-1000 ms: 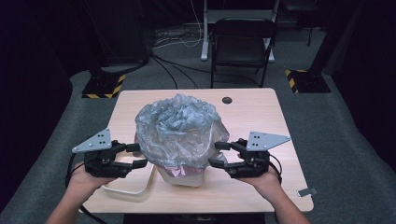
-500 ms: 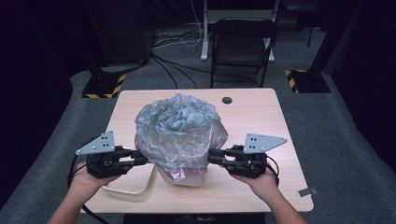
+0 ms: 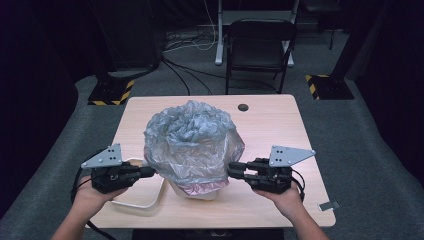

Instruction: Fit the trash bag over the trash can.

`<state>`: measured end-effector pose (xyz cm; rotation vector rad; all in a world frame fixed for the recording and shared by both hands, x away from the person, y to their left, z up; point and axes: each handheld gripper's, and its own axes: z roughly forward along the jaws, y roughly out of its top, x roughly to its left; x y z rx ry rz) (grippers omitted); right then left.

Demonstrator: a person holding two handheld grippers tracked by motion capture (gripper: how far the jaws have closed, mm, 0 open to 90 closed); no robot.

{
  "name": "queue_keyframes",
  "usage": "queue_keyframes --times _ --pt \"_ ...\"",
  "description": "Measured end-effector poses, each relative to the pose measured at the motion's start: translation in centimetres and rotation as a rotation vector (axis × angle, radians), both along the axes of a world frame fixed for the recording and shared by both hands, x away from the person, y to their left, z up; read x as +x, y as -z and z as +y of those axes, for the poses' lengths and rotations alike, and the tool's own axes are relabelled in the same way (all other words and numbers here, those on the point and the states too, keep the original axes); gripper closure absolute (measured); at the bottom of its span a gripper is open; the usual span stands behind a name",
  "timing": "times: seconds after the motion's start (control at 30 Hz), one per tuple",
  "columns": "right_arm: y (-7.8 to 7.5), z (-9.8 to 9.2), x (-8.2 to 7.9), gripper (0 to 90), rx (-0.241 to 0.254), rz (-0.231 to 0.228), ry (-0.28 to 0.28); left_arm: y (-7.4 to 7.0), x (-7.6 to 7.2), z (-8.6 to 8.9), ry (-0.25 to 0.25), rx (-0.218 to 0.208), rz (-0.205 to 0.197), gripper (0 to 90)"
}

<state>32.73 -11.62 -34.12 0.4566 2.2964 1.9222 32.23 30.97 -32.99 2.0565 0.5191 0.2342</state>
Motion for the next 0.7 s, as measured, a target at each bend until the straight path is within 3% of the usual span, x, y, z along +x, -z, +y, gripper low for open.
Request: queue_keyframes --times 0.13,0.37,0.57,0.7 --pt "-0.8 -0.4 -0.5 53.1 0.037 0.008 -0.002 0.2 0.0 0.2 -0.003 0.002 0.002 89.6" --pt "-2.3 0.0 -1.9 46.1 0.066 -0.036 -0.003 -0.1 -0.5 0.0 0.003 0.009 -0.012 89.5" --pt "-2.1 1.4 -2.1 41.8 -0.015 -0.056 0.049 -0.1 -1.1 0.0 0.008 0.014 -0.021 89.5" --pt "-1.6 2.4 -1.8 49.4 -0.072 -0.068 0.09 0.0 -1.0 0.2 0.004 0.011 -0.019 89.5"
